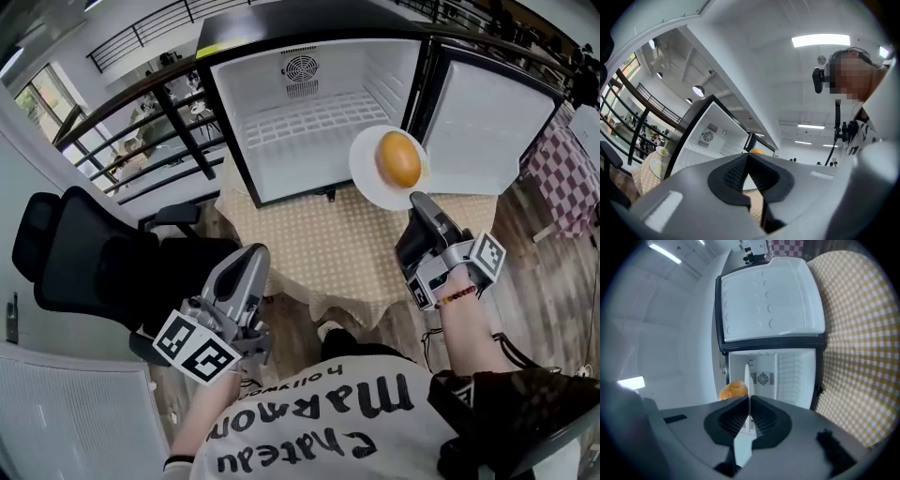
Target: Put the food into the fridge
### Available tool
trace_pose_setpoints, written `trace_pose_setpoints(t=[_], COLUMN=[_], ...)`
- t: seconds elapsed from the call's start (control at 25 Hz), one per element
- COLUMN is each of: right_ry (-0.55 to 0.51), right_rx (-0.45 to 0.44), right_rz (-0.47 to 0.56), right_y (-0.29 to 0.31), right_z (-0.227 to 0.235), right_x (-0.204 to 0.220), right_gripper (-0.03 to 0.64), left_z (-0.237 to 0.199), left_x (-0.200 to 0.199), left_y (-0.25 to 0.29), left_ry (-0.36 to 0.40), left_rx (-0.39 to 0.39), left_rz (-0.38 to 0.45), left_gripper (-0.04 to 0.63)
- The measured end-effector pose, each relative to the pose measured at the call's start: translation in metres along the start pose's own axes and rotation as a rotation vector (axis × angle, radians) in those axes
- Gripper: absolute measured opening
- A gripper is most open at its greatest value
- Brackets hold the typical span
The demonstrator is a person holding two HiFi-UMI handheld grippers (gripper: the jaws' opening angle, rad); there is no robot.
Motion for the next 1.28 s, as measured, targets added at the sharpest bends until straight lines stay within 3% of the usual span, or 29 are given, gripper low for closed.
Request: trace_pose_setpoints(t=[0.12, 0.32, 0.48, 0.64, 0.92, 1.12, 1.28], right_ry=[0.004, 0.032, 0.060, 0.034, -0.007, -0.034, -0.034], right_rx=[0.019, 0.079, 0.097, 0.134, 0.125, 0.163, 0.197], right_rz=[0.017, 0.051, 0.061, 0.039, 0.038, 0.115, 0.186], right_y=[0.024, 0.060, 0.091, 0.114, 0.146, 0.151, 0.157], right_z=[0.011, 0.036, 0.055, 0.064, 0.077, 0.079, 0.079], right_x=[-0.008, -0.025, -0.038, -0.052, -0.052, -0.047, -0.043], right_gripper=[0.028, 0.027, 0.028, 0.028, 0.028, 0.028, 0.028], left_z=[-0.018, -0.044, -0.068, -0.087, -0.115, -0.132, -0.141], left_x=[0.002, 0.003, 0.014, 0.026, 0.032, 0.024, 0.012], left_y=[0.022, 0.081, 0.135, 0.174, 0.191, 0.187, 0.183], left_ry=[-0.030, 0.002, 0.045, 0.032, 0.026, -0.015, 0.005], left_rx=[0.027, 0.102, 0.117, 0.138, 0.167, 0.221, 0.263], left_rz=[-0.022, -0.065, -0.152, -0.189, -0.246, -0.256, -0.263], left_gripper=[0.006, 0.006, 0.006, 0.006, 0.006, 0.006, 0.006])
Point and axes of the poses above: the fingertips, and each gripper's own axes: y forward along the fingers, z to its right, x out of its underside, the point moved 9 cm from there along -y, backward along the fingers, and after that the axes turned 2 degrees about y, right-handed, at the moved point
